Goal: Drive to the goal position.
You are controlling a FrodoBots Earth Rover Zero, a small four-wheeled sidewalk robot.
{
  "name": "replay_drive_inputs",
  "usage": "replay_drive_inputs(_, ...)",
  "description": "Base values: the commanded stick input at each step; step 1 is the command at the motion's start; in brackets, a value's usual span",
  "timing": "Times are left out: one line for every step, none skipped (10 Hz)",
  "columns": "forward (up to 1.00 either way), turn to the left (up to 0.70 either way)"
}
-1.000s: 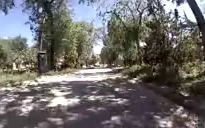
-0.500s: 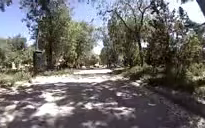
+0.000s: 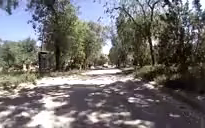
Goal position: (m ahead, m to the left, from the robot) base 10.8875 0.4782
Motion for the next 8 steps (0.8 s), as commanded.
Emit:
replay_drive_inputs(0.7, 0.01)
replay_drive_inputs(0.7, 0.18)
replay_drive_inputs(0.7, 0.23)
replay_drive_inputs(0.7, 0.09)
replay_drive_inputs(0.7, 0.01)
replay_drive_inputs(0.7, 0.01)
replay_drive_inputs(0.7, 0.01)
replay_drive_inputs(0.7, 0.01)
